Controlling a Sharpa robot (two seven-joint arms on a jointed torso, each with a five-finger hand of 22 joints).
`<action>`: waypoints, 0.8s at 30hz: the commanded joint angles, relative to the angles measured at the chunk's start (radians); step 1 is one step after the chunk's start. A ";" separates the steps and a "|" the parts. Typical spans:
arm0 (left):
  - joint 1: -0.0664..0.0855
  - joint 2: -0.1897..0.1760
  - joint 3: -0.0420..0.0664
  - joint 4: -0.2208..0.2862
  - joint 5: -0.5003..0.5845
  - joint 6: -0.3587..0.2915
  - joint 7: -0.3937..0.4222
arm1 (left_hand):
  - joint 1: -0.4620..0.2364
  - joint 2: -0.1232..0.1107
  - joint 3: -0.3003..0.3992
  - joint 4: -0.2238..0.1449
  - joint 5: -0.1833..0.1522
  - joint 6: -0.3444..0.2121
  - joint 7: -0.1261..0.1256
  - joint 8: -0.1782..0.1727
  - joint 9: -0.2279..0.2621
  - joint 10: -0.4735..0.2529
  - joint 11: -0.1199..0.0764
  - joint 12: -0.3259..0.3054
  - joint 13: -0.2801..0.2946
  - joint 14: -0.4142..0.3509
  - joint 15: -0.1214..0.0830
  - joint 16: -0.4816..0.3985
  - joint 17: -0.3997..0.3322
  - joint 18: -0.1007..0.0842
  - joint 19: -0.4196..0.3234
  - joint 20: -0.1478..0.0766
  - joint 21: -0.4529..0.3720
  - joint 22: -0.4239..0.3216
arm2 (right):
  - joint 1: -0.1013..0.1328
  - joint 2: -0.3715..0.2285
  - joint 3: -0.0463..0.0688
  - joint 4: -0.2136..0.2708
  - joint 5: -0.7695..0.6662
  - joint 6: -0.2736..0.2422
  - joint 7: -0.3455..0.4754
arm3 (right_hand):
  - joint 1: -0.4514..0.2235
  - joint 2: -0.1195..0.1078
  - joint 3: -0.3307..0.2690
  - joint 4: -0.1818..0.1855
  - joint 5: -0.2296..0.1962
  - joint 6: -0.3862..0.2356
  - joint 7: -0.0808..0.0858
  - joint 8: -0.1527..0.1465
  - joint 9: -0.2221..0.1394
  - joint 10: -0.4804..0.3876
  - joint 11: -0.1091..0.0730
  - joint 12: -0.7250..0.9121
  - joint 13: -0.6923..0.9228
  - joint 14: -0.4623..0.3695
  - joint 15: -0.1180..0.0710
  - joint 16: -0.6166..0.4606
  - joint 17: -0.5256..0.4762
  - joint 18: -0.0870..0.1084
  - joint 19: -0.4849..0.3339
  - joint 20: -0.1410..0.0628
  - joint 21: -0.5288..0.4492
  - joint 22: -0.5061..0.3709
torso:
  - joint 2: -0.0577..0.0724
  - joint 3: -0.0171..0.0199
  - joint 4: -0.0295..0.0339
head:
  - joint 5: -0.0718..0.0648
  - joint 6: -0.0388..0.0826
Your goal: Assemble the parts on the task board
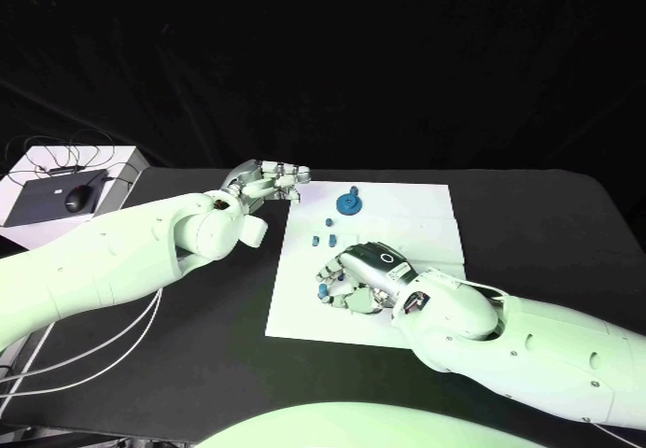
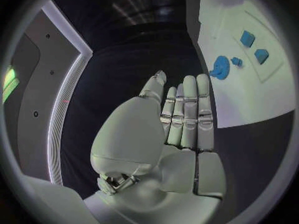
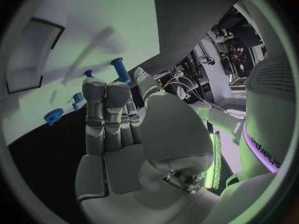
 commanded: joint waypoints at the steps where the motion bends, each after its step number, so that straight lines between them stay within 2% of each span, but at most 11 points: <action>1: 0.000 0.001 0.001 0.001 0.003 0.013 0.004 | 0.002 0.009 -0.002 0.001 -0.003 -0.001 -0.002 0.006 0.001 -0.005 0.001 0.006 0.000 0.003 -0.001 -0.005 0.001 0.001 0.007 0.001 -0.006 0.001 | 0.000 -0.017 0.004 0.010 0.009 -0.079 0.019 | 0.008 -0.005 -0.009 -0.001 0.008 -0.010 0.002 -0.004 -0.002 -0.007 -0.001 -0.001 0.001 -0.001 0.004 -0.008 -0.002 0.009 0.054 0.006 -0.007 0.060 | 0.000 0.0006 0.0002 | -0.003 0.003; 5: 0.000 0.001 0.001 -0.002 0.003 0.014 0.004 | 0.002 0.009 -0.002 0.001 -0.003 -0.001 -0.002 0.006 0.001 -0.005 0.001 0.006 0.000 0.003 -0.001 -0.005 0.001 0.001 0.007 0.001 -0.006 0.001 | 0.004 -0.050 0.013 0.026 0.089 -0.162 0.056 | -0.009 -0.013 -0.024 0.019 0.009 -0.028 -0.001 -0.003 -0.001 -0.006 -0.003 -0.001 0.002 0.001 0.003 -0.009 -0.003 0.011 0.056 0.006 -0.012 0.057 | -0.001 0.0007 -0.0013 | -0.005 0.006; 9: 0.000 0.000 0.001 -0.003 0.003 0.014 0.004 | 0.002 0.010 -0.002 0.001 -0.002 0.000 -0.002 0.007 0.001 -0.007 0.001 0.007 0.001 0.002 -0.001 -0.005 0.002 0.001 0.007 0.001 -0.008 0.002 | 0.017 -0.095 0.025 0.049 0.211 -0.208 0.102 | -0.024 -0.008 -0.048 0.036 0.012 -0.038 0.012 -0.004 0.000 0.015 -0.003 -0.002 0.002 0.002 0.003 -0.002 -0.002 0.011 0.056 0.005 -0.002 0.059 | -0.001 0.0014 -0.0023 | -0.008 0.012; 13: 0.000 -0.002 0.001 -0.003 0.003 0.014 0.004 | 0.002 0.010 -0.002 0.001 -0.002 0.000 -0.002 0.007 0.001 -0.007 0.001 0.007 0.001 0.002 -0.001 -0.005 0.002 0.001 0.007 0.001 -0.008 0.002 | 0.051 -0.159 0.032 0.074 0.377 -0.190 0.128 | -0.013 0.012 -0.045 0.030 0.018 -0.022 0.031 -0.003 0.000 0.053 -0.006 -0.001 0.003 0.004 0.002 0.006 0.000 0.008 0.058 0.003 0.019 0.063 | -0.002 0.0019 -0.0049 | -0.017 0.017; 15: 0.000 -0.003 0.001 -0.004 0.004 0.015 0.005 | 0.002 0.010 -0.002 0.001 -0.002 0.000 -0.002 0.007 0.001 -0.007 0.001 0.007 0.001 0.002 -0.001 -0.005 0.002 0.001 0.007 0.001 -0.008 0.002 | 0.069 -0.193 0.033 0.084 0.442 -0.163 0.133 | -0.005 0.022 -0.034 0.025 0.021 -0.020 0.032 -0.001 0.000 0.074 -0.011 0.000 0.004 0.006 -0.002 0.020 0.008 0.004 0.059 0.000 0.048 0.070 | -0.003 0.0014 -0.0055 | -0.025 0.022; 18: 0.000 -0.002 0.000 -0.006 0.005 0.019 0.007 | 0.002 0.010 -0.002 0.001 -0.002 0.000 -0.002 0.007 0.001 -0.007 0.001 0.007 0.001 0.002 -0.001 -0.005 0.002 0.001 0.007 0.001 -0.008 0.002 | 0.097 -0.248 0.034 0.099 0.522 -0.107 0.130 | 0.012 0.031 -0.021 0.010 0.019 -0.002 0.018 0.007 0.004 0.154 -0.040 0.028 0.023 0.000 -0.018 0.025 0.013 0.001 0.058 -0.008 0.051 0.071 | -0.006 0.0014 -0.0113 | -0.039 0.028; 19: -0.001 -0.001 0.000 -0.006 0.005 0.021 0.009 | 0.001 0.010 -0.002 0.001 -0.002 0.000 -0.002 0.007 0.001 -0.007 0.001 0.007 0.001 0.002 -0.001 -0.005 0.002 0.001 0.007 0.001 -0.009 0.003 | 0.108 -0.274 0.035 0.104 0.555 -0.077 0.131 | 0.007 0.032 -0.029 0.007 0.015 0.012 0.008 0.012 0.006 0.228 -0.065 0.074 0.058 0.000 -0.034 0.028 0.017 -0.006 0.060 -0.018 0.067 0.074 | -0.008 0.0016 -0.0143 | -0.054 0.033; 20: -0.001 -0.001 0.000 -0.006 0.004 0.021 0.008 | 0.000 0.009 -0.002 0.002 -0.002 -0.001 -0.003 0.006 0.001 -0.007 0.001 0.008 0.001 0.002 -0.001 -0.006 0.002 0.001 0.007 0.002 -0.010 0.003 | 0.115 -0.292 0.035 0.109 0.572 -0.059 0.129 | 0.009 0.038 -0.032 0.002 0.016 0.022 0.002 0.016 0.007 0.243 -0.074 0.098 0.086 0.008 -0.042 0.041 0.026 -0.019 0.064 -0.028 0.126 0.087 | -0.009 0.0016 -0.0151 | -0.062 0.035; 21: -0.001 0.000 0.000 -0.007 0.000 0.019 0.007 | 0.000 0.009 -0.002 0.002 -0.002 -0.001 -0.003 0.006 0.001 -0.007 0.001 0.008 0.001 0.002 -0.001 -0.006 0.002 0.001 0.007 0.002 -0.010 0.003 | 0.120 -0.310 0.035 0.114 0.585 -0.040 0.123 | 0.000 0.040 -0.049 -0.002 0.018 0.045 -0.010 0.024 0.014 0.250 -0.085 0.159 0.155 0.000 -0.052 0.056 0.041 -0.020 0.059 -0.038 0.079 0.075 | -0.010 0.0013 -0.0166 | -0.071 0.035; 23: -0.001 0.001 0.000 -0.008 -0.008 0.018 0.003 | -0.003 0.007 -0.004 0.003 -0.002 -0.004 -0.002 0.005 0.001 -0.002 -0.001 0.011 0.001 0.005 -0.002 -0.004 0.002 0.001 0.009 0.001 -0.009 0.003 | 0.126 -0.335 0.035 0.121 0.601 -0.017 0.104 | -0.015 0.059 -0.078 -0.008 0.023 0.076 -0.034 0.033 0.034 0.192 -0.108 0.379 0.412 -0.002 -0.061 0.054 0.044 -0.037 0.058 -0.056 0.078 0.070 | -0.012 0.0016 -0.0184 | -0.079 0.037; 24: -0.002 0.001 0.000 -0.008 -0.012 0.017 0.002 | -0.005 0.006 -0.006 0.004 -0.003 -0.005 -0.001 0.005 0.001 0.006 -0.003 0.014 0.001 0.008 -0.003 -0.003 0.002 0.001 0.011 -0.001 -0.009 0.003 | 0.129 -0.350 0.034 0.126 0.607 0.001 0.085 | -0.034 0.080 -0.086 0.005 0.026 0.080 -0.037 0.035 0.048 0.139 -0.109 0.480 0.537 0.003 -0.057 0.061 0.050 -0.042 0.060 -0.061 0.092 0.071 | -0.013 0.0023 -0.0201 | -0.082 0.039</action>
